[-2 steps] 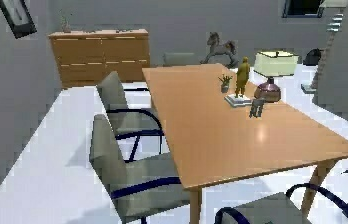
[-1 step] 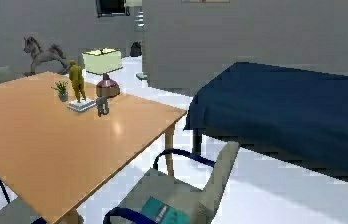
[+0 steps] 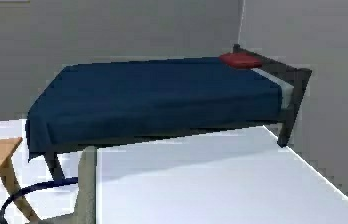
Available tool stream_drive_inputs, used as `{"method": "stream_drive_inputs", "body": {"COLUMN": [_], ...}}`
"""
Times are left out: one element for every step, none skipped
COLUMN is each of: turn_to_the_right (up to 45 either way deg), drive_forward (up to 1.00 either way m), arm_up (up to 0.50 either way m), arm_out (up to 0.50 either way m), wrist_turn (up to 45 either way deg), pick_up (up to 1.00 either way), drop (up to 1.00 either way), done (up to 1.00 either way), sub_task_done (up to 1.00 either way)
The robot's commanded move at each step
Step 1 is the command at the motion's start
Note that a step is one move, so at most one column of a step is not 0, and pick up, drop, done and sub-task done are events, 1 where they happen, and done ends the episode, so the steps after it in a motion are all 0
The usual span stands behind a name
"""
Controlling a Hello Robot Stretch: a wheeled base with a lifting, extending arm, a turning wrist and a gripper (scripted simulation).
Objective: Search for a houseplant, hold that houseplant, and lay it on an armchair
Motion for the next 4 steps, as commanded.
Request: {"method": "stream_drive_inputs", "body": {"turn_to_the_right": [45.0,33.0,0.0,45.0], "drive_forward": [0.00,0.00,0.10,0.00], "arm_up": [0.00,0.00,0.00,0.00], "arm_out": [0.00,0.00,0.00,0.00], "wrist_turn": [0.0,0.0,0.0,0.0], "pick_up": [0.00,0.00,0.00,0.00], "drop": [0.00,0.00,0.00,0.00], "done": [0.00,0.00,0.00,0.00], "sub_task_done": [0.00,0.00,0.00,0.00]}}
